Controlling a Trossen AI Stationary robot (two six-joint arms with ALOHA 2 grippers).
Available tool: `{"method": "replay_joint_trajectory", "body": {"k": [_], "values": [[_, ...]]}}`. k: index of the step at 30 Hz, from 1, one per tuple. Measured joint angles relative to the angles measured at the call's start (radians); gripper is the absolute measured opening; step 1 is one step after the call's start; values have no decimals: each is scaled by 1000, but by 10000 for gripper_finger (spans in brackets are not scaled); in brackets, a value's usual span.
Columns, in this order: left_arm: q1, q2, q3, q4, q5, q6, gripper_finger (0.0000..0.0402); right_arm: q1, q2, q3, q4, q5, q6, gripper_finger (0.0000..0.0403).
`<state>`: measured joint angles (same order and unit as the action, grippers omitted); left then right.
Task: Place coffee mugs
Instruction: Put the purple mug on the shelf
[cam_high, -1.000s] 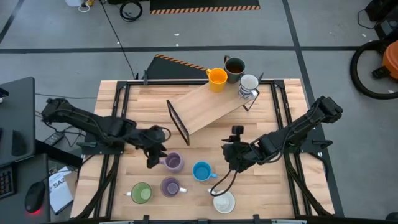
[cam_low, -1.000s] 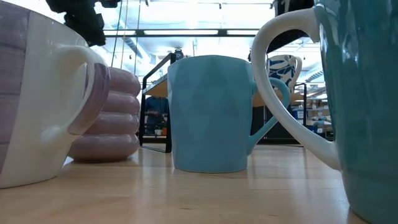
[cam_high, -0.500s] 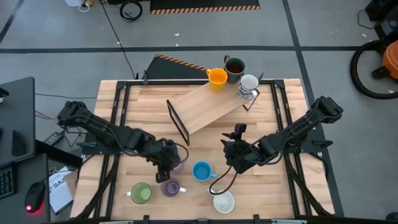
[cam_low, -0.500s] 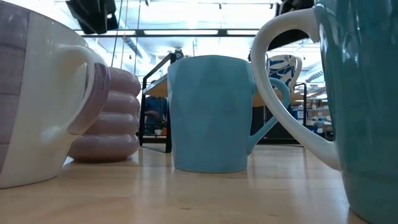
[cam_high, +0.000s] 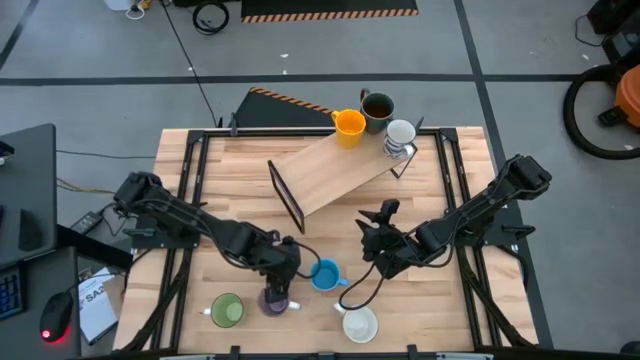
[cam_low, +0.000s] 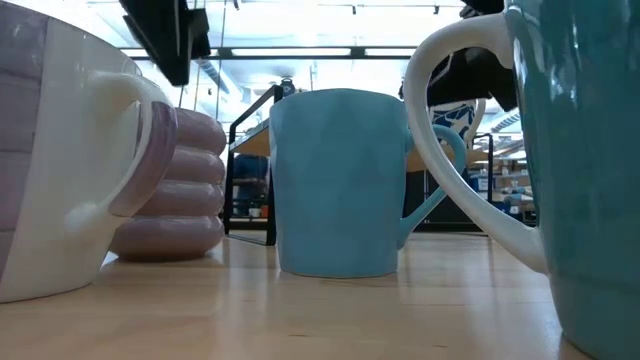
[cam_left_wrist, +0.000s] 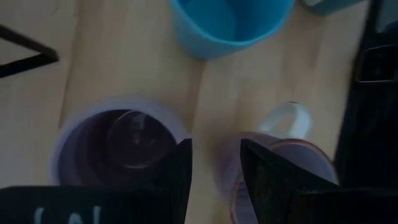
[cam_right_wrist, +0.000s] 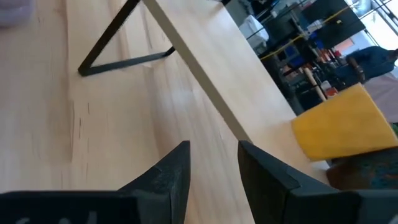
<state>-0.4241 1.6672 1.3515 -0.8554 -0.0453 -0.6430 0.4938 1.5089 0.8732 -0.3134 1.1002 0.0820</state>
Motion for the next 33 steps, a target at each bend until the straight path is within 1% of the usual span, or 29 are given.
{"method": "replay_joint_trajectory", "body": {"k": [4, 8, 11, 15, 24, 28, 30, 33], "values": [[1, 28, 22, -52, -20, -7, 142, 0, 0, -14, 14, 5, -7, 139], [1, 51, 23, -64, -39, -2, 142, 0, 0, -14, 27, 7, -14, 139], [0, 69, 23, -89, -77, 5, 142, 0, 0, -14, 40, 2, -24, 139], [1, 82, 24, -104, -102, 10, 142, 0, 0, -14, 48, 0, -29, 139], [-7, 136, 14, -125, -111, 98, 142, 0, 0, -14, 60, -31, -14, 139], [0, 148, 14, -124, -111, 116, 142, 0, 0, -14, 59, -32, -6, 139], [0, 148, 14, -130, -113, 136, 142, 0, 0, -14, 58, -50, 1, 139], [0, 148, 14, -130, -118, 159, 135, 1, 0, -14, 58, -55, 12, 139]]}}
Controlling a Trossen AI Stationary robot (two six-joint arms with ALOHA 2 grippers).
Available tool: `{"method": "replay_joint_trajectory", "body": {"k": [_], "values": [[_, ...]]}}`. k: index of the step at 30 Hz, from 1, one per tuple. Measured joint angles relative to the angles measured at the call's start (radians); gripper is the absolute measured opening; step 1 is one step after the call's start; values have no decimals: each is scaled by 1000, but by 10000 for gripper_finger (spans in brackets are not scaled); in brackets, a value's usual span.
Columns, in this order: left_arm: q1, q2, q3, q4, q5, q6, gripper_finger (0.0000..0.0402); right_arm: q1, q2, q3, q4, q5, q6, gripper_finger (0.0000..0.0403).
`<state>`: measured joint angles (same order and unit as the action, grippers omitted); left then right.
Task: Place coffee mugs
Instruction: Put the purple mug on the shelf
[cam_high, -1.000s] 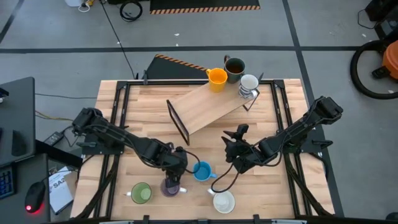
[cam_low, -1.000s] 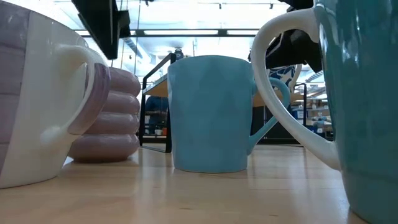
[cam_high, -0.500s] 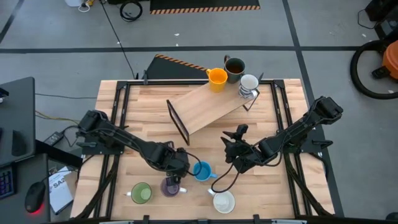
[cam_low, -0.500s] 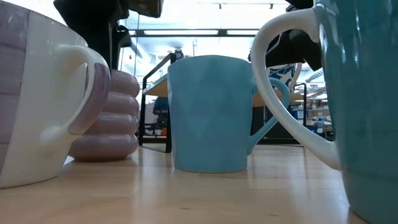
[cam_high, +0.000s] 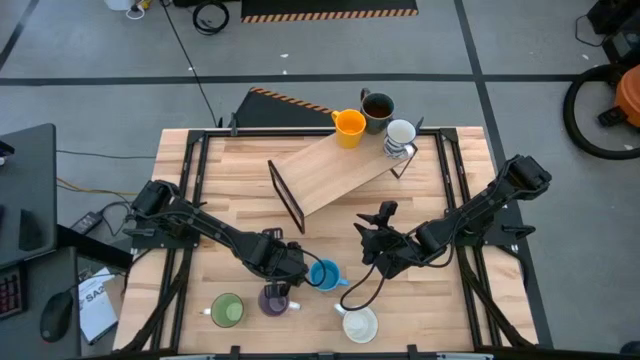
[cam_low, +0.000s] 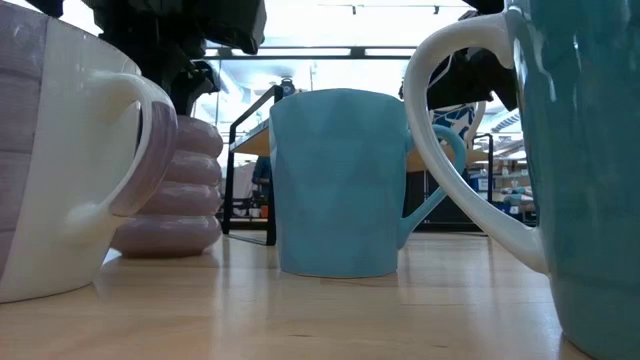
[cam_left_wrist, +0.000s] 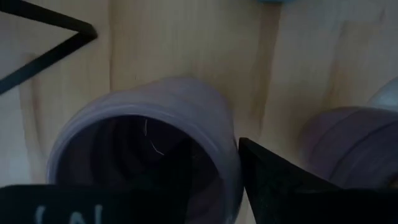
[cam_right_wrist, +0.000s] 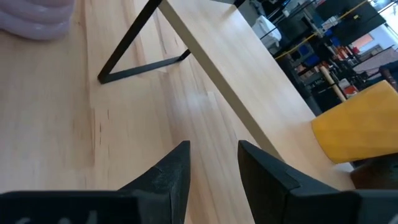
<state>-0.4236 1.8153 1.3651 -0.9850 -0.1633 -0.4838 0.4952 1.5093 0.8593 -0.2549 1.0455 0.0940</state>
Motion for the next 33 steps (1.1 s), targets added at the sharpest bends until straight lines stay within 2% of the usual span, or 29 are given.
{"method": "replay_joint_trajectory", "body": {"k": [4, 10, 16, 22, 28, 30, 33], "values": [[0, 0, 0, -12, 1, 52, 105, 0, 0, 0, -1, 0, 7, 139], [5, -8, 10, -74, 23, 129, 40, 0, 0, 0, -1, -26, 32, 139], [16, -13, 152, -292, 52, 235, 38, 1, 0, 0, 0, -27, 43, 139], [32, -13, 368, -579, 50, 460, 38, 10, 0, 0, -1, -27, 71, 139], [51, -53, 513, -584, -48, 709, 47, 29, 0, 0, -4, -27, 90, 139], [61, -61, 550, -593, -94, 733, 44, 34, 0, 0, -7, -27, 98, 139], [86, -64, 607, -584, -103, 768, 40, 38, 0, 0, -13, -27, 126, 139]]}}
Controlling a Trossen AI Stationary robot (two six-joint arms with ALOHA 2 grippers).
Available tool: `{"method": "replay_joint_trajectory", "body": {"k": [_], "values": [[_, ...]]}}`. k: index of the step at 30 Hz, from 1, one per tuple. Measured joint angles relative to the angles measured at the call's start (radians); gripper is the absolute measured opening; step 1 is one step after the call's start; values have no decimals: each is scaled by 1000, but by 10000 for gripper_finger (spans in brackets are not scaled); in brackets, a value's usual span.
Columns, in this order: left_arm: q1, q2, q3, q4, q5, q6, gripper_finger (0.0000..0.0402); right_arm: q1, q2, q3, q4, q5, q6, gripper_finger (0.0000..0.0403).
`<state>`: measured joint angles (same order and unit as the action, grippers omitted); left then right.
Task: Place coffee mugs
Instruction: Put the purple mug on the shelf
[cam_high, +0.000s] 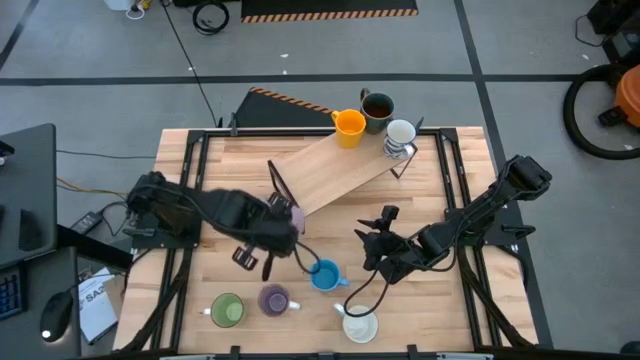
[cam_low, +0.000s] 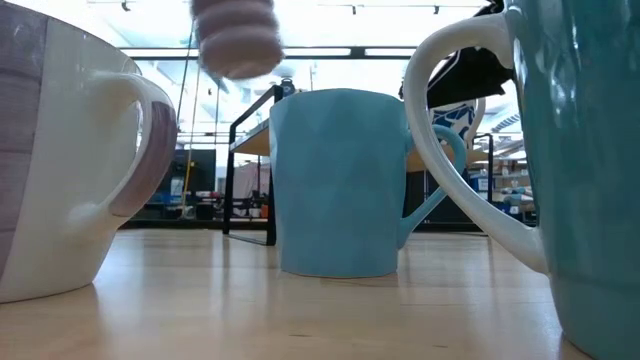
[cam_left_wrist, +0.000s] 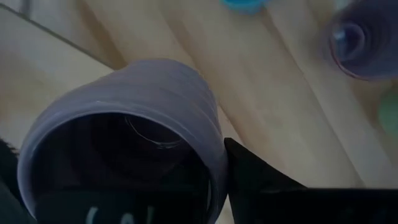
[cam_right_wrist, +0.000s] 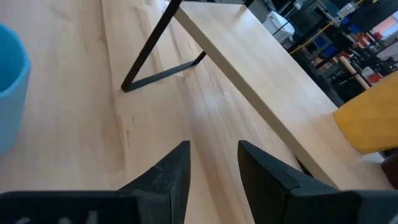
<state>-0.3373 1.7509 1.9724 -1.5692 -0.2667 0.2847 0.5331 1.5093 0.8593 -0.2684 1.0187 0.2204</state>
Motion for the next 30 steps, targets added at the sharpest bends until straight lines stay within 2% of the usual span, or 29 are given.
{"method": "replay_joint_trajectory", "body": {"k": [8, 13, 18, 30], "values": [[66, -32, 71, -5, 24, 76, 40, 27, 0, 0, 1, 0, 44, 139], [135, -33, 84, -2, -68, 184, 40, 36, 0, 0, 5, 6, 65, 139], [245, -14, 81, 24, -72, 325, 40, 35, 0, 0, 7, 8, 49, 139], [575, 41, 81, 170, 161, 764, 40, 35, 0, 0, 33, 8, 42, 139]]}}
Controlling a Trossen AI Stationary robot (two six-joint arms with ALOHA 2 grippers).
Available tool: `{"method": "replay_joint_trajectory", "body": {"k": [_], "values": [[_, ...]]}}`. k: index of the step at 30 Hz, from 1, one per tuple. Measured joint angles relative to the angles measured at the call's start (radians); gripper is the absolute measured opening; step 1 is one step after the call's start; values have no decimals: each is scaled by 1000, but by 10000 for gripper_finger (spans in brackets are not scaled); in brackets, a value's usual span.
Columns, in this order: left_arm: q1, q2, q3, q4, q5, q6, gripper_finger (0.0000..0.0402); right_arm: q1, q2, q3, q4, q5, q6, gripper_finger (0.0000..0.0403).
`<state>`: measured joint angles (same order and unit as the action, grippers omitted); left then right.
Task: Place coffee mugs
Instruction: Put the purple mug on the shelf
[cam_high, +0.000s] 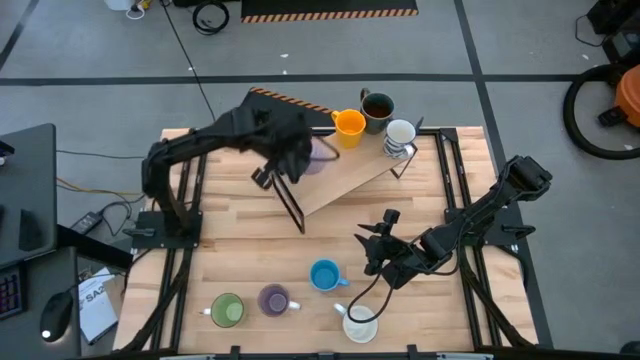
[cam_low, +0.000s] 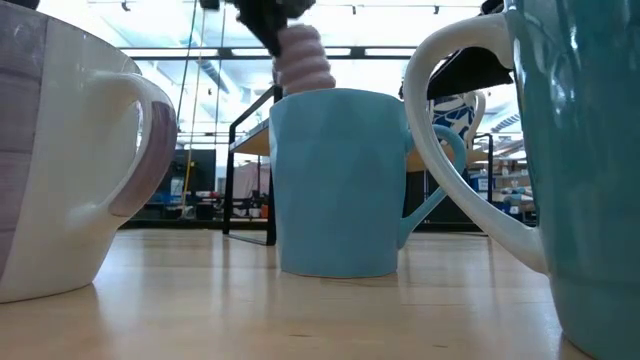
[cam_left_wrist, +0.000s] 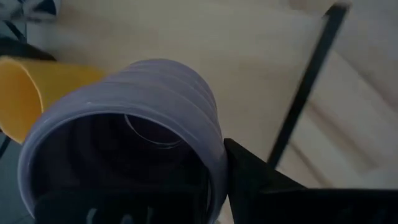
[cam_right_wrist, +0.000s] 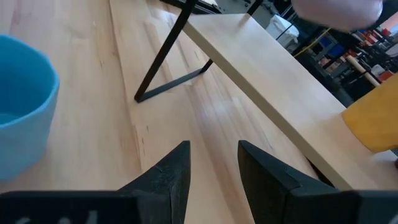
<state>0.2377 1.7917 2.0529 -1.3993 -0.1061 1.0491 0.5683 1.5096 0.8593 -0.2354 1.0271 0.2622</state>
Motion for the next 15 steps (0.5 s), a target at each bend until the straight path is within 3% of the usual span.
{"method": "replay_joint_trajectory", "body": {"k": [15], "values": [[183, 141, 0, 103, 109, 193, 40, 0, 0, 0, 20, 4, 8, 139]]}}
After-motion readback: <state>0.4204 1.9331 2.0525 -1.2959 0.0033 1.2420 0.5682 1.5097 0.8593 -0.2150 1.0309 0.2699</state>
